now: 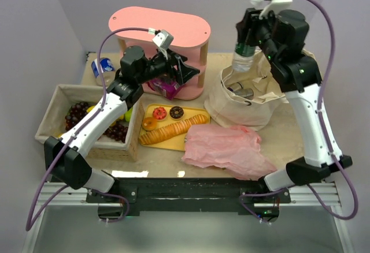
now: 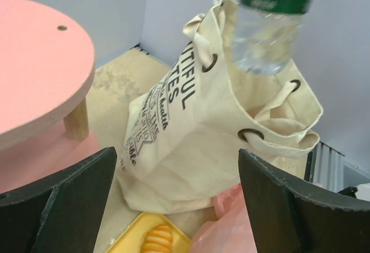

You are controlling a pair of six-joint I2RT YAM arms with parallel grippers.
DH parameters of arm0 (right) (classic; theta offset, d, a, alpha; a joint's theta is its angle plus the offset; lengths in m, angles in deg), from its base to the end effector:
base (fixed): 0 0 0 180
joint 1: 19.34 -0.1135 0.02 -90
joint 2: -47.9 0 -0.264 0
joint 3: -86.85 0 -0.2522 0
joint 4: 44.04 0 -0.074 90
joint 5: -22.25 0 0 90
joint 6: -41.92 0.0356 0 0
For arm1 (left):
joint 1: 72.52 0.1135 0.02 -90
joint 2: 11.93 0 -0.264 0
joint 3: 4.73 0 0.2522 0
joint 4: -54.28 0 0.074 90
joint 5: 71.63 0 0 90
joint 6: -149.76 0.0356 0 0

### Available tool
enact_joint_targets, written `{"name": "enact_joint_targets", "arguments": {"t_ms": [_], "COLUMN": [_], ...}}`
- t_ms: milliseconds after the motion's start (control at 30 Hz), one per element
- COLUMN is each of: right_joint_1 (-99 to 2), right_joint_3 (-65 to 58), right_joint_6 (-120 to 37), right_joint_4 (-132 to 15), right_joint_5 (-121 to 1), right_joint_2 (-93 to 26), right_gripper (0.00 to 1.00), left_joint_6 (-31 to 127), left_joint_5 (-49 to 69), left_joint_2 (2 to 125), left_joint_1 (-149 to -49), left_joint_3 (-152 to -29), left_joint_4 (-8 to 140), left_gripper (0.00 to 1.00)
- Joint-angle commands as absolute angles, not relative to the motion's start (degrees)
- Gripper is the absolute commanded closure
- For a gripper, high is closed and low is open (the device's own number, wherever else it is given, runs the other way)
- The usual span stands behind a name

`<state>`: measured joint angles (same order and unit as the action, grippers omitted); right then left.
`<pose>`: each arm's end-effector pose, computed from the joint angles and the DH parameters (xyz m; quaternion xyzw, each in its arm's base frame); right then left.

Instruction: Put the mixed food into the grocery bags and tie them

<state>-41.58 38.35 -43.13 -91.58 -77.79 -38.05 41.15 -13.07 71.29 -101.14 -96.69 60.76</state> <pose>0.2680 0.1029 0.5531 -0.0476 0.7175 0.1015 0.6875 0.2917 -0.1803 0.4181 0.2528 0.6475 -0.4500 0.5606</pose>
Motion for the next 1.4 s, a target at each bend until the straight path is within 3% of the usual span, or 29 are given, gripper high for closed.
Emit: {"name": "enact_joint_targets", "arguments": {"t_ms": [0, 267, 367, 400, 433, 500, 633, 767, 967, 1167, 1367], "right_joint_1": [-38.2, -38.0, -38.0, -37.9, -38.0, -38.0, -38.0, -38.8, -57.3, -59.7, -59.9], "right_joint_3": [33.5, 20.9, 15.6, 14.5, 13.8, 13.7, 16.7, 15.6, 28.0, 16.0, 7.1], "right_joint_6": [-46.1, -42.3, -38.9, -37.5, -36.9, -36.7, -40.7, -46.2, -48.8, -39.7, -37.5], "right_joint_4": [-95.1, -94.5, -95.7, -95.8, -95.9, -96.2, -92.4, -82.0, -94.8, -94.7, -103.2], "right_joint_5": [-92.1, -98.4, -99.6, -99.9, -100.4, -101.1, -100.2, -78.6, -69.1, -59.6, -66.1], "right_joint_2": [-32.8, -28.7, -28.4, -28.2, -28.2, -28.3, -27.3, -24.0, -36.5, -34.5, -38.2], "right_gripper": [0.78, 0.75, 0.55, 0.32, 0.17, 0.02, 0.01, 0.08, 0.10, 0.09, 0.11], "left_joint_6": [44.9, 43.2, 43.2, 43.4, 43.4, 44.0, 44.4, 43.3, 34.6, 32.1, 33.8], "left_joint_5": [-7.0, -5.8, -5.7, -5.5, -5.5, -5.4, -4.7, -1.6, 8.7, 13.2, 12.4], "left_joint_2": [69.5, 70.3, 70.2, 70.1, 70.0, 70.2, 70.2, 70.1, 68.4, 63.7, 63.1], "left_joint_1": [-100.8, -100.8, -100.8, -100.8, -100.8, -100.8, -100.8, -100.4, -95.7, -89.4, -89.0], "left_joint_3": [-96.7, -97.2, -96.9, -96.7, -96.5, -96.6, -96.6, -96.6, -95.9, -92.0, -92.4], "left_joint_4": [64.6, 65.1, 65.1, 65.1, 65.2, 66.0, 66.6, 67.2, 70.9, 73.2, 75.3], "left_gripper": [0.08, 0.07, 0.07, 0.07, 0.07, 0.07, 0.07, 0.06, 0.05, 0.05, 0.05]}}
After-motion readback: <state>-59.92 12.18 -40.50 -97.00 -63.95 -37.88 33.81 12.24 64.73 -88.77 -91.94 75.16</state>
